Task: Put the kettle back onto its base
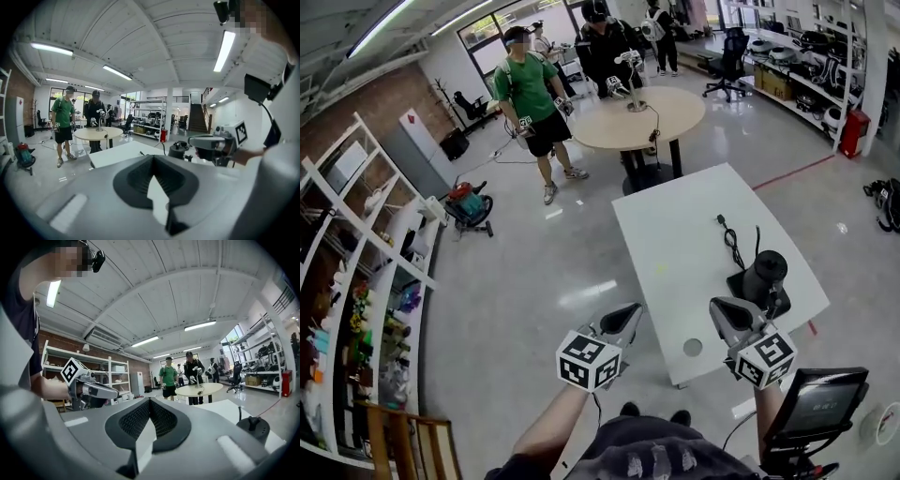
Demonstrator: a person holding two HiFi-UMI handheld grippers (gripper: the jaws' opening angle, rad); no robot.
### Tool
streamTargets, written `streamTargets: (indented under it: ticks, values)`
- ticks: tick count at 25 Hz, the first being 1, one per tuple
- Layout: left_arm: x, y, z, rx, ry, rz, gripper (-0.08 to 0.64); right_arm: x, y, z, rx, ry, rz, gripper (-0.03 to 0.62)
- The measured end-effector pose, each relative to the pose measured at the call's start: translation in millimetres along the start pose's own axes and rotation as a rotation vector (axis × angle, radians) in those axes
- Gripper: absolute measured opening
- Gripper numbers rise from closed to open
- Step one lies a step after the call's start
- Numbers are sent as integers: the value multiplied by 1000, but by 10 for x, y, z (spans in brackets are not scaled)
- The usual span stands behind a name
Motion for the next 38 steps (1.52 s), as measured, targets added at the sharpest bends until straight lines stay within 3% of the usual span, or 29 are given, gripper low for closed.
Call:
streamTargets:
  ticks: [6,10,23,30,38]
  values:
    - [-47,-238,395,78,-20,-30,2,70,522,182,84,-29,4,2]
    - [-132,-592,712,132,-61,-58,2,105,872,523,139,-49,8,2]
    - [-529,-1648,1343,173,-204,-146,2,165,1439,1856,256,-142,128,2]
    - [-789,-2142,2077,183,-241,-150,0,22,2115,2500,293,-94,158,2]
    - [-982,-2529,2681,242,-272,-148,0,-81,2665,2923,342,-44,185,2]
Point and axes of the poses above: the fingertips, and each gripper's own axes: y forward along the fingers, z to its left, x out of its top, the point moved 3 cm from there along -y, backward along the fingers, and after that the axes turned 6 degrees about x, right-handed, at the moved point
